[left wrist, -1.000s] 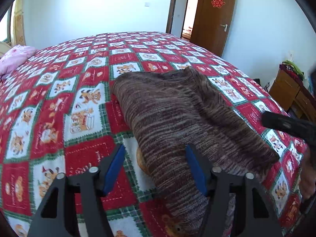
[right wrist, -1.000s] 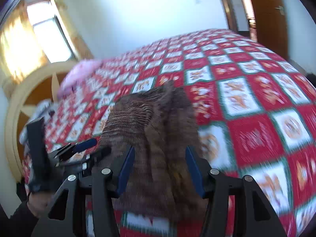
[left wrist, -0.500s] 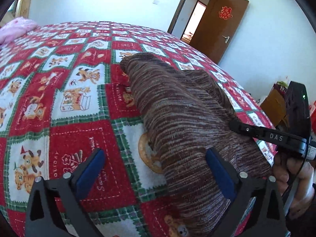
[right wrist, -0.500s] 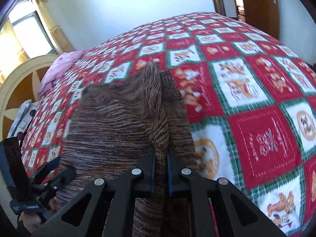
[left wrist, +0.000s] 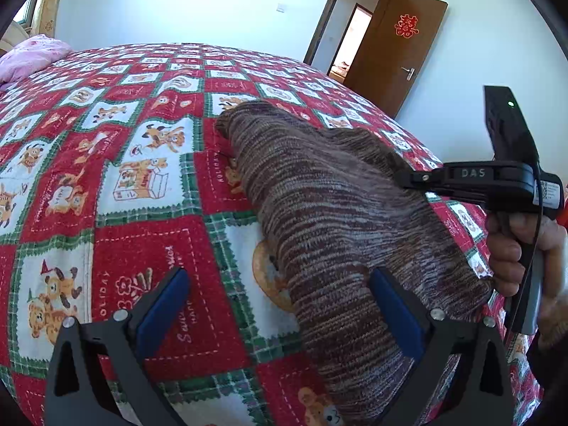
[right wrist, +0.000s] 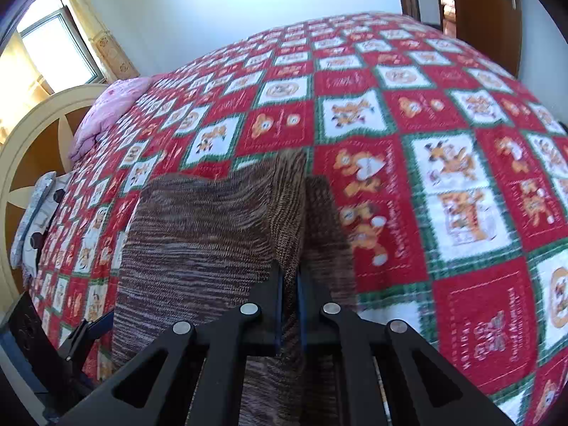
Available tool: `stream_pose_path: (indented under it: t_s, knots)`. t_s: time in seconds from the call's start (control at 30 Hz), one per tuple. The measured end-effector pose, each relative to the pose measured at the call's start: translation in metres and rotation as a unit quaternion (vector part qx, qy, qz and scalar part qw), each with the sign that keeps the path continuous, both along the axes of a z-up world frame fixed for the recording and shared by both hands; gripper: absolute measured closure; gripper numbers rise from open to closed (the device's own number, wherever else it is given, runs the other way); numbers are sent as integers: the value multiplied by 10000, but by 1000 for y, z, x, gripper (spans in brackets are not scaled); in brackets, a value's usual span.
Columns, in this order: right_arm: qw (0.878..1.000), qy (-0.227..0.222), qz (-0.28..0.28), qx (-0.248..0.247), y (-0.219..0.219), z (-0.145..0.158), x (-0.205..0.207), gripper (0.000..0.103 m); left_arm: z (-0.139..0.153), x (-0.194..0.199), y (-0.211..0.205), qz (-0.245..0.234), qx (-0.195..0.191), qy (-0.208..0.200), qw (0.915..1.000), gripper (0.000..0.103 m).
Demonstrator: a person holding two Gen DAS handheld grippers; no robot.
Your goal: Fold small clothes
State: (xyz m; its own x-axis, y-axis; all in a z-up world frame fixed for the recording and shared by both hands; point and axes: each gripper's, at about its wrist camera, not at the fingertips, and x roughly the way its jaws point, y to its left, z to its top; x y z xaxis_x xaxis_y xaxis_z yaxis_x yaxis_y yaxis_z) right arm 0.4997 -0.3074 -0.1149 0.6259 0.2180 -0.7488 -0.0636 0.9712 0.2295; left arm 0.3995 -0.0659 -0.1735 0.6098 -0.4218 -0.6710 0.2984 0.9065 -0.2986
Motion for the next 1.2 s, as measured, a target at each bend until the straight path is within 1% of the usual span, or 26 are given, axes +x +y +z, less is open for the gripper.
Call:
stream_pose_path:
  t_s: [0.03,0.07,0.13,0.2,0.23,0.27,0.33,0.43,0.5,0.57,0.63,0.7,0.73,0.77,0.8,0.9,0.97,1.0,1.1,1.13,1.2]
  knots:
    - [9999,-82,-119,55,-7,0,-2,97,0,0,0,-15,-6,-1,10000,0]
    - [9997,-39,-235,74,-13,-4,-2,97,0,0,-1,-33,8,0,10000,0]
    - [9999,-4,-128,71,-15,-13,-4,97,0,0,-4,-49,99,-14,9999,0]
    - [10000,-92,6,4,-12,-13,-13,92,0,1,-4,-39,103,-26,9999,0]
    - [9999,-101,-28,-35,-12,-11,-19,79,0,1,-3,-36,91,-20,10000,0]
    - [9999,-130,-31,30,-14,-7,-26,68,0,1,-3,-34,88,-15,10000,0]
    - [9992,-289,66,253,-17,3,-47,67,0,1,-3,-30,87,-19,10000,0]
    - [9985,-353,364,227,-10,10,-82,67,0,2,-3,-29,87,-17,10000,0]
    - [9984,-193,525,94,-4,4,-101,67,0,1,-2,-28,79,-20,10000,0]
    - [9986,-70,514,-64,-5,-5,-113,67,0,1,-3,-25,86,-20,10000,0]
    - [9983,65,565,-84,-7,-16,-121,67,0,1,-2,-22,106,-28,9999,0]
    - [9987,76,508,-25,-12,-21,-125,67,0,1,-2,-12,116,-33,9999,0]
    - [9988,52,492,8,-15,-21,-127,72,0,1,-2,-8,121,-35,9999,0]
    - [9987,41,514,31,-16,-20,-128,85,0,1,-2,-3,128,-39,9999,0]
    - [9984,32,563,31,-15,-19,-129,90,0,0,-3,0,132,-41,9999,0]
    - [9973,-24,704,-199,-5,-16,-133,97,1,-1,-3,12,122,-48,9999,0]
    - [9965,-56,763,-339,1,-15,-137,99,2,-3,-2,15,102,-69,9999,0]
    - [9960,-104,729,-513,3,-15,-140,99,2,-4,-1,3,75,-72,9999,0]
    - [9958,-278,559,-668,-2,-7,-147,100,3,-8,0,-57,-5,-107,9999,0]
    - [9962,-360,419,-675,-9,-2,-149,100,4,-9,0,-98,-33,-125,9999,0]
    - [9978,-340,338,-453,-22,2,-150,100,5,-11,-2,-177,-18,-166,9997,0]
